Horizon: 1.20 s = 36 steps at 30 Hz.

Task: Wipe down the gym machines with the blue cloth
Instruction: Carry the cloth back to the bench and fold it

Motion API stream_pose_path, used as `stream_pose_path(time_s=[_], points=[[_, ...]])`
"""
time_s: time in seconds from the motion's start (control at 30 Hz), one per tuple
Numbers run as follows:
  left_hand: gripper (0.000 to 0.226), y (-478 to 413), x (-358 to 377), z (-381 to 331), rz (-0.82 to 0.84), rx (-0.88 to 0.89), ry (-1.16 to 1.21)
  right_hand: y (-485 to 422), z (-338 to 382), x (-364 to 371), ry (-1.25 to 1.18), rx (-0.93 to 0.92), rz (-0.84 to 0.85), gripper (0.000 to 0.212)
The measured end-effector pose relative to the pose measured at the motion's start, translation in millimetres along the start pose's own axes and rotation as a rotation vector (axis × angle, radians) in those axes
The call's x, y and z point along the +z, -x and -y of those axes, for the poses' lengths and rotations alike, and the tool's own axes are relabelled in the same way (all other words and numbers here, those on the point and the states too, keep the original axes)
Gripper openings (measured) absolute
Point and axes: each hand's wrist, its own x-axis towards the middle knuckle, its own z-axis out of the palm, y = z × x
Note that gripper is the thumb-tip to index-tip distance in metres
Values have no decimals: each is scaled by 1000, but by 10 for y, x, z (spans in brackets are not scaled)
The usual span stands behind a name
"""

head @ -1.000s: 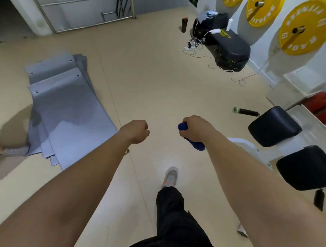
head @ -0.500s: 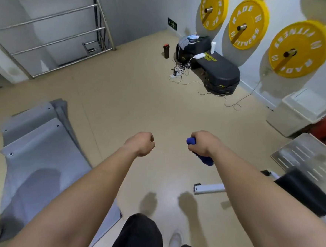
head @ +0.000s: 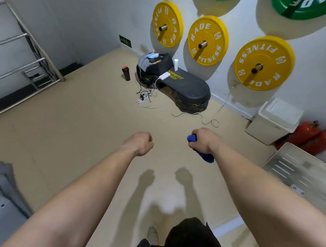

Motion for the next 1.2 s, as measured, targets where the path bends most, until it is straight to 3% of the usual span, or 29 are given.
stream_pose_path(time_s=[0.23,0.73,0.93,1.1,1.2], points=[[27,-1759,-806,-50,33,65,-73,-1588,-29,-679,-16,20,-28,19],[13,-5298,-2348,-1040,74,196,29,-4951,-871,-2349,-49,75,44,16],[28,-6651,-2634,-1251,146,264,17,-6182,-1101,-2687,-114,146,41,19],[45,-7600,-2813,-1347,231,356,264,-7060,-1141,-2995,-239,221,26,27],[43,-7994,-2949,-1385,183,408,335,-7524,-1119,-3166,-263,184,32,32]])
